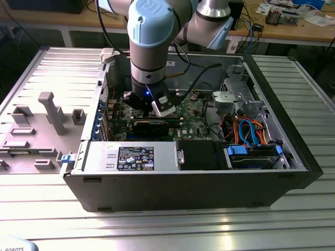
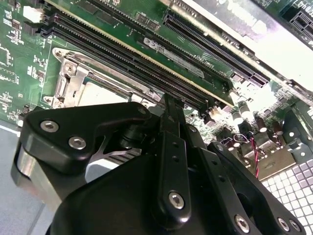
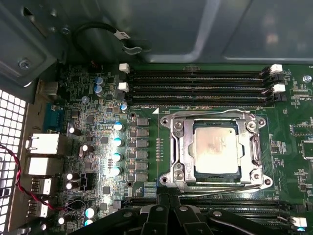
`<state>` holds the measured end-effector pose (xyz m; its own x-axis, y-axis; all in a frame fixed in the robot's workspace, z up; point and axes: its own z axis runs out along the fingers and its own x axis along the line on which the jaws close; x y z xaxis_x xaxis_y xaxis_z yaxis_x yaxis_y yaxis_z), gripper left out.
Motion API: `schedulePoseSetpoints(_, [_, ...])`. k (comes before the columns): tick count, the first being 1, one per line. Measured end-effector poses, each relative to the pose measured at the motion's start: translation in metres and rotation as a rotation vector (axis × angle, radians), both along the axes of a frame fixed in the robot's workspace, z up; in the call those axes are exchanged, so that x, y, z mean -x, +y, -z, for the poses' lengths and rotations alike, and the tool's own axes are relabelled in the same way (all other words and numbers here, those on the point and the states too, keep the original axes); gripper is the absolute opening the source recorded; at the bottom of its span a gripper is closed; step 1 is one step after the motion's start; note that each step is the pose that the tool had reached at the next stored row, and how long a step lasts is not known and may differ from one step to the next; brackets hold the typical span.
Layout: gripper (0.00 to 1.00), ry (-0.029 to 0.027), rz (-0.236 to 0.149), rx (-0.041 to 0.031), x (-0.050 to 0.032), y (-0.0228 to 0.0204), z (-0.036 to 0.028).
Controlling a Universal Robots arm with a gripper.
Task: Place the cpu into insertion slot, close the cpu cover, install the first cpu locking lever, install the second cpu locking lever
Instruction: 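Install the second cpu locking lever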
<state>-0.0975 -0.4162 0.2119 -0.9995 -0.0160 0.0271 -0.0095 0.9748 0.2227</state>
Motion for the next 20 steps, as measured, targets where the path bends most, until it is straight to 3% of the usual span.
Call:
schedulePoseSetpoints(2, [0.11, 0.0001, 0.0, -0.0032, 0.0, 0.0, 0.0001])
schedulePoseSetpoints(13, [0.11, 0.0, 0.0, -0.0045, 0.0002, -0.0001, 0.0008])
schedulePoseSetpoints(20, [0.11, 0.0002, 0.0, -0.0104, 0.0003, -0.0001, 0.0058])
